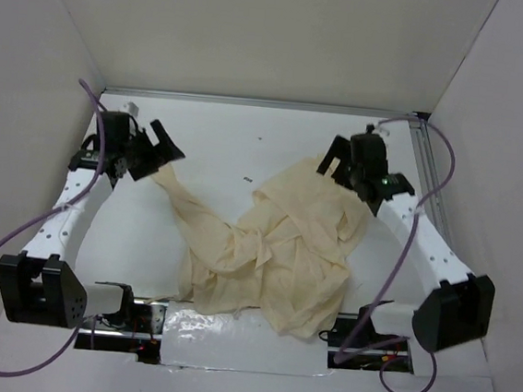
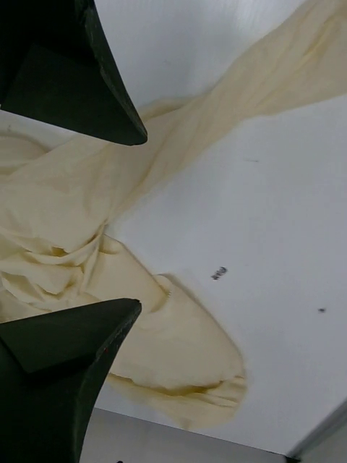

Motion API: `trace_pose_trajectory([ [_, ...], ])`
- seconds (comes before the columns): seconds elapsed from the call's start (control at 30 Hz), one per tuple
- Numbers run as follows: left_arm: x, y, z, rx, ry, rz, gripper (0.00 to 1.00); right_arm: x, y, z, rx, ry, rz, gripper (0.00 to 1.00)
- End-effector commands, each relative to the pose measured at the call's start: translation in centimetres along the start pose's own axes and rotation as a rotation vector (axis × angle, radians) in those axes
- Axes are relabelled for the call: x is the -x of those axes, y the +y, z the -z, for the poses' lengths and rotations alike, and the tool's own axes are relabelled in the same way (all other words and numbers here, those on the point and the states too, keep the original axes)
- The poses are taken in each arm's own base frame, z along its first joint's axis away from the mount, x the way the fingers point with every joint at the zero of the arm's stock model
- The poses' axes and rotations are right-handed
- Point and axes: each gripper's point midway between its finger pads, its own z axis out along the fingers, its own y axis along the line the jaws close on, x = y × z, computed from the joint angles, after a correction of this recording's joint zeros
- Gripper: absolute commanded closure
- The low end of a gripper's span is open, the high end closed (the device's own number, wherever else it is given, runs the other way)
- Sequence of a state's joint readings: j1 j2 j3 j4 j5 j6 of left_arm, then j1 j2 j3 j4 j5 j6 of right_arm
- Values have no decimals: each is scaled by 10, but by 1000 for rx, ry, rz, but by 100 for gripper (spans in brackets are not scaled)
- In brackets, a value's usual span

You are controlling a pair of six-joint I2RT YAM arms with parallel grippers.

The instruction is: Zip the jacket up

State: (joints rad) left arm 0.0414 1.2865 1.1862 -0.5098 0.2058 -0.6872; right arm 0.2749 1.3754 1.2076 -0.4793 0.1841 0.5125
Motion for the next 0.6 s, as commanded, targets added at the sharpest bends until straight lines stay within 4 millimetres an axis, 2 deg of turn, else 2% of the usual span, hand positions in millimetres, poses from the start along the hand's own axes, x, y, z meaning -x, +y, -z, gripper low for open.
trace_pose_trajectory([
  [0.0,-64,-2,-2,-73,141,-5,1,-99,-30,27,-108,184,-116,0],
  [0.03,-82,-1,-3,-79,179,-15,1,-118,-32,34,-98,220,-108,0],
  [0.07,-102,9,-4,-65,216,-7,1,-131,-29,46,-67,245,-102,0],
  [0.1,-114,7,-4,-71,237,-6,1,-159,-31,53,-76,300,-87,0],
  [0.13,-125,11,-5,-66,256,-5,1,-177,-40,63,-108,347,-65,0],
  [0.17,-139,19,-6,-52,282,6,1,-184,-44,70,-129,348,-53,0],
  [0.23,-152,24,-9,-40,305,26,1,-218,-57,89,-204,424,-44,0],
  [0.27,-154,25,-10,-32,308,34,1,-232,-60,96,-211,460,-37,0],
  [0.33,-161,36,-16,17,326,44,1,-258,-54,110,-185,530,-12,0],
  [0.37,-165,44,-21,52,341,61,1,-279,-51,119,-171,597,3,0],
  [0.43,-167,48,-25,78,356,71,1,-293,-48,126,-164,638,18,0],
  [0.57,-171,59,-36,121,366,81,1,-323,-57,126,-223,704,117,0],
])
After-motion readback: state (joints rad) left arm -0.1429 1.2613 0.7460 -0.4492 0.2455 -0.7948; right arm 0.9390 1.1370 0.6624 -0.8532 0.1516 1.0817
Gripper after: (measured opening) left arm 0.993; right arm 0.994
